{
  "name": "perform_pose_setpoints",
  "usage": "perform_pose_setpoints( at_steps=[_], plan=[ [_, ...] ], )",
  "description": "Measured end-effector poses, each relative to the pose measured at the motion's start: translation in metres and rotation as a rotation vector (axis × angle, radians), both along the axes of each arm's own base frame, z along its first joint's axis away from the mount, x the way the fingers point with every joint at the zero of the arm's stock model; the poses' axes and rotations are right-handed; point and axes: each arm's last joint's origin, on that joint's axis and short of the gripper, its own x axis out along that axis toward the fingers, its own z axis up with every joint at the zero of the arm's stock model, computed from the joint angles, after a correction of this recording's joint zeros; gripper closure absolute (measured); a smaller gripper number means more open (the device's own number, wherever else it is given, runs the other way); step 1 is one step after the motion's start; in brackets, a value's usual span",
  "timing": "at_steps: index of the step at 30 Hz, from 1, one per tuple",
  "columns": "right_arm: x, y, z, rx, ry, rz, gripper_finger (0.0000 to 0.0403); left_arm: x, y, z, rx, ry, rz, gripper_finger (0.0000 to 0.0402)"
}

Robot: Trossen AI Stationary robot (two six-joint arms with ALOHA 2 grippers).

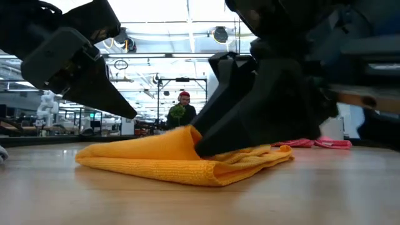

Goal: Fold microfiber towels
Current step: Fold the orange microfiber towel

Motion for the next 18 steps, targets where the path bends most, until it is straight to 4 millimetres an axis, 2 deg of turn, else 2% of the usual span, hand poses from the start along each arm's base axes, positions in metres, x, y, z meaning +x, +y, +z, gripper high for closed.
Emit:
perform_pose_setpoints(
  at_steps=[8,11,18],
  plan=[
    [0.002,-0.006,0.0,-0.017,0.008,-0.013,0.0394,0.0,0.0,0.0,0.003,0.001,-0.003,0.0286],
    [0.001,-0.006,0.005,-0.058,-0.012,-0.009,0.0393,0.0,0.0,0.0,0.005,0.003,-0.006,0.0286],
    [-0.01,-0.004,0.046,-0.106,-0.066,-0.025,0.0399,-0.002,-0.003,0.0,0.005,0.002,-0.015,0.0286]
  ],
)
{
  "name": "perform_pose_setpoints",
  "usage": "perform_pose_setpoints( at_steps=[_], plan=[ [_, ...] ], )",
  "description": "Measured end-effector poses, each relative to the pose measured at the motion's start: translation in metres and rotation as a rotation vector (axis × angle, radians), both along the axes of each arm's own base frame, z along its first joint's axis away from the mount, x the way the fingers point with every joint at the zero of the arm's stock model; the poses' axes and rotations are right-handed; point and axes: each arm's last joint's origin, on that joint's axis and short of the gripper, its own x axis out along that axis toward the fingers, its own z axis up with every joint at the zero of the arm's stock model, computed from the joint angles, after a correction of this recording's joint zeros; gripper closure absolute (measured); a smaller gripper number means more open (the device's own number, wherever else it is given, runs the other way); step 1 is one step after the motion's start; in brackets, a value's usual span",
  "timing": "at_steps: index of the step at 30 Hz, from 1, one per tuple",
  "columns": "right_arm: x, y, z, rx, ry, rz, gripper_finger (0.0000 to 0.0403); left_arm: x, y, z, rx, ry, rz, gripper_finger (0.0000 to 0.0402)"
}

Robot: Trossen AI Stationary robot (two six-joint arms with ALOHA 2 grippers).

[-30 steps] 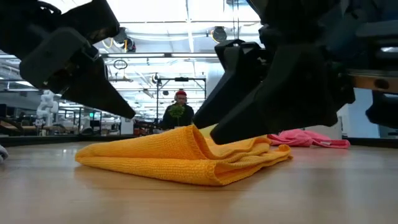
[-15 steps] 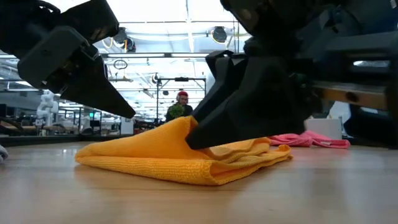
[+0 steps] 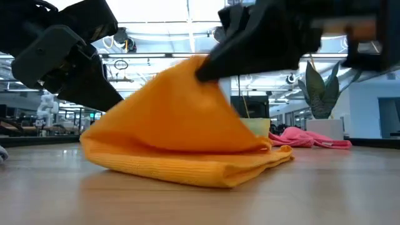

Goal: Fold microfiber towels
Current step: Fold the orange microfiber towel

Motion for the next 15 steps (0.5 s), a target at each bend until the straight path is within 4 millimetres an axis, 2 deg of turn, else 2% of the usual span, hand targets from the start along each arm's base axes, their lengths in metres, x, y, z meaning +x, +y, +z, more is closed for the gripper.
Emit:
perform_pose_setpoints(
  at_steps=[3,5,12,15],
  plan=[
    [-0.006,0.003,0.012,0.041,0.002,0.032,0.0397,0.0,0.0,0.0,0.0,-0.001,0.0,0.0286],
    [-0.008,0.008,0.012,0.095,0.026,0.081,0.0398,0.0,0.0,0.0,0.001,-0.003,0.0,0.0286],
    [-0.008,0.014,-0.021,0.218,0.199,0.183,0.0399,0.001,-0.001,0.001,-0.002,-0.024,0.005,0.0286],
    [-0.008,0.016,-0.026,0.222,0.213,0.196,0.0399,0.003,-0.002,0.003,0.0,-0.038,-0.006,0.0286]
  ],
)
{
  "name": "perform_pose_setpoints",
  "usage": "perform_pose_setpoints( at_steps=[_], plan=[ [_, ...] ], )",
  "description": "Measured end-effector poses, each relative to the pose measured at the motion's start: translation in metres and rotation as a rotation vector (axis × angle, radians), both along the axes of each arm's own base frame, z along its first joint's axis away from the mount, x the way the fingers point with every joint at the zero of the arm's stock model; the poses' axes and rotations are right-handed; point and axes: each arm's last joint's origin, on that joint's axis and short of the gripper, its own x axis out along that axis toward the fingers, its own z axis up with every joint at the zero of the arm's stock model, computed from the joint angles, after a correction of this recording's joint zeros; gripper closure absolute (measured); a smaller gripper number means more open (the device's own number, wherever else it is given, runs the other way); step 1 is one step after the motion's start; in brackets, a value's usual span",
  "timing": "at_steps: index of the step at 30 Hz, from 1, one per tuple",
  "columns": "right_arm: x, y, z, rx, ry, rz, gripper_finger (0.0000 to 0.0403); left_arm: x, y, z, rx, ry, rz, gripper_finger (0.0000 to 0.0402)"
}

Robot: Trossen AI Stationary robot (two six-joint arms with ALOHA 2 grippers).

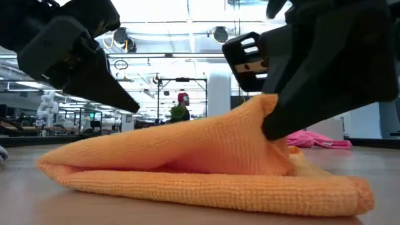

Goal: Fold microfiber towels
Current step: Fold the orange microfiber towel

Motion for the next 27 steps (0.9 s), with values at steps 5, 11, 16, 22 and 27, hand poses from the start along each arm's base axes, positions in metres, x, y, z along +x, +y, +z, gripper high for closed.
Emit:
perform_pose_setpoints(
  at_steps=[5,11,16,22,27],
  plan=[
    [0.001,-0.001,0.002,-0.004,-0.009,-0.006,0.0399,0.011,-0.006,0.001,-0.004,-0.048,-0.108,0.0286],
    [-0.003,0.002,0.0,-0.017,0.018,0.008,0.0399,0.041,0.0,-0.019,-0.018,-0.118,-0.255,0.0286],
    [-0.01,0.009,-0.002,-0.031,0.039,0.033,0.0399,0.06,0.032,-0.039,-0.02,-0.108,-0.178,0.0286],
    [-0.017,0.013,-0.006,-0.06,0.084,0.052,0.0399,0.065,0.058,-0.05,-0.144,-0.003,-0.151,0.0286],
    [-0.021,0.012,-0.008,-0.076,0.127,0.041,0.0399,0.058,0.055,-0.05,-0.167,0.061,-0.106,0.0286]
  ],
)
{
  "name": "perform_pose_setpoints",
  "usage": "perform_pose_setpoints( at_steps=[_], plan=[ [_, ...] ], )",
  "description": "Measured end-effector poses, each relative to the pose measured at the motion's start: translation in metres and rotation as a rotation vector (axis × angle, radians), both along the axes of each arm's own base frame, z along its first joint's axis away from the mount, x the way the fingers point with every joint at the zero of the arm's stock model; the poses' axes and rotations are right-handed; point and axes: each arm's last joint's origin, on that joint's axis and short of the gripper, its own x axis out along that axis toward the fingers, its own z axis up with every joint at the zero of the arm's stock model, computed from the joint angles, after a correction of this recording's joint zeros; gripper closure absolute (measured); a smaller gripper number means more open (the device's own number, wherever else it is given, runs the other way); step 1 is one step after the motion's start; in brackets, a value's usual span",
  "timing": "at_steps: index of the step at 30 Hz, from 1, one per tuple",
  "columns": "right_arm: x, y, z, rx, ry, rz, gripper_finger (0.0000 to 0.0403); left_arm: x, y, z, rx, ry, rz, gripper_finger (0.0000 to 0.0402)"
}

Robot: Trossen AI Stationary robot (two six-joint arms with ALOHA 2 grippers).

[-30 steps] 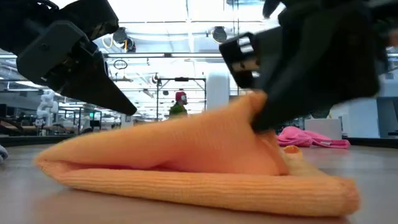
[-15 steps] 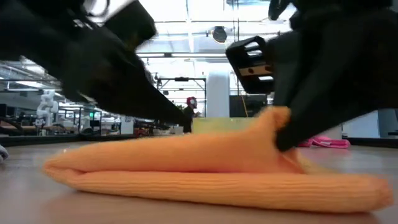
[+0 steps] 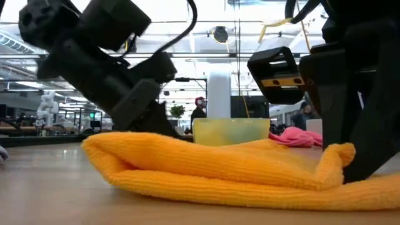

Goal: Fold microfiber towels
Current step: Fold the orange microfiber towel

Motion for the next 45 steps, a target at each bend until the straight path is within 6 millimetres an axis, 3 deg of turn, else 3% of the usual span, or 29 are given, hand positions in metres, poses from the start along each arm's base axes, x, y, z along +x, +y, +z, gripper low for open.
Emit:
perform_pose_setpoints(
  at_steps=[7,15,20,24,28,31,34,37,45],
  plan=[
    [-0.004,-0.004,0.013,-0.057,-0.017,-0.011,0.0399,-0.026,-0.023,0.016,0.142,0.006,0.124,0.0286],
    [-0.013,-0.007,0.033,-0.116,-0.038,-0.02,0.0399,-0.029,-0.038,0.034,0.165,-0.118,0.122,0.0286],
    [-0.018,-0.004,0.028,-0.104,-0.01,-0.023,0.0399,-0.014,-0.032,0.036,0.158,-0.18,0.052,0.0286],
    [-0.027,-0.004,0.02,-0.1,0.021,-0.035,0.0399,-0.002,-0.014,0.038,0.096,-0.168,-0.049,0.0286],
    [-0.032,-0.005,0.014,-0.102,0.046,-0.045,0.0399,0.003,0.002,0.035,0.037,-0.124,-0.076,0.0286],
    [-0.035,-0.005,0.012,-0.105,0.052,-0.042,0.0399,0.001,0.003,0.032,0.01,-0.092,-0.069,0.0286],
    [-0.037,-0.006,0.01,-0.121,0.073,-0.041,0.0399,-0.007,-0.008,0.026,-0.071,-0.017,-0.089,0.0286],
    [-0.041,-0.008,0.008,-0.157,0.107,-0.034,0.0399,-0.021,-0.031,0.023,-0.095,0.026,-0.09,0.0286],
    [-0.055,-0.021,0.017,-0.243,0.209,-0.151,0.0378,-0.042,-0.084,0.033,-0.088,-0.152,-0.091,0.0286]
  ],
)
